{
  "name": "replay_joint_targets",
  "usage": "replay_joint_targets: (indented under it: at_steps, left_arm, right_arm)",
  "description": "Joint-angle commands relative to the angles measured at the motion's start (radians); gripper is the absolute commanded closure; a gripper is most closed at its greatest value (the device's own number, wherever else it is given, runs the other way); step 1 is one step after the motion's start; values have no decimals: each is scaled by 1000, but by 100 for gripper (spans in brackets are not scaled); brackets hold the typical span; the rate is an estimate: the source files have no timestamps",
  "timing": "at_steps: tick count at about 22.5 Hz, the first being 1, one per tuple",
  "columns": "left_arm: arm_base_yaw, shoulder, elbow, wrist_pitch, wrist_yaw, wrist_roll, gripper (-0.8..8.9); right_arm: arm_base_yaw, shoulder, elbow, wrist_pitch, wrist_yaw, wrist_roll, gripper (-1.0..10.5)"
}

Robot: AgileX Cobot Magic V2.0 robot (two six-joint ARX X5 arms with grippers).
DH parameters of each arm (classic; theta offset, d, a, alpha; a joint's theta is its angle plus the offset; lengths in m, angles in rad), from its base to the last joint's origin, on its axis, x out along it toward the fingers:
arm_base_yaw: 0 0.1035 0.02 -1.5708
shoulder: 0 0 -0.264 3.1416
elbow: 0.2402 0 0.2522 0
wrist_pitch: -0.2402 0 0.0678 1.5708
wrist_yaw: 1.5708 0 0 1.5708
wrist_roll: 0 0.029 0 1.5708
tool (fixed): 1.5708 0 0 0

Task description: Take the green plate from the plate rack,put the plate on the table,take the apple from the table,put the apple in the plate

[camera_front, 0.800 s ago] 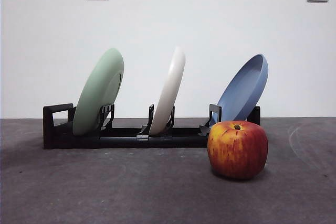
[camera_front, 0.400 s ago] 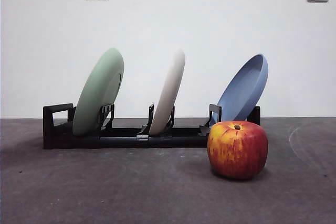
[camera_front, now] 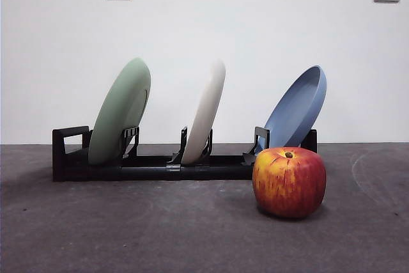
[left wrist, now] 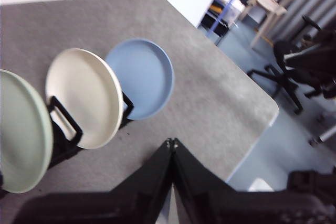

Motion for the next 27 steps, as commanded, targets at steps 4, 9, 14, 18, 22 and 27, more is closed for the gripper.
replay_joint_targets:
  at_steps: [4,9,14,18,22,27]
  left_arm:
    - [-43,36,4,-9,3,42,789]
    - [-61,49,4,5,-91,40,368]
    - [-61,58,4,52,-212,37,317]
    - [-62,116,4,148,-269,34,312]
    - [-89,255,4,188,-385,19,312]
    - [-135,463,4,304,-410,2,312]
  right_arm:
    - [75,27,21,-1,85,-29,896]
    - [104,57,57,0,145,-24,501]
    - [137,87,82,3,240,-24,344]
    - [156,114,84,4,240,-24,348]
    - [167,119,84,4,245,-24,349]
    - [167,119,84,4,248,-23,349]
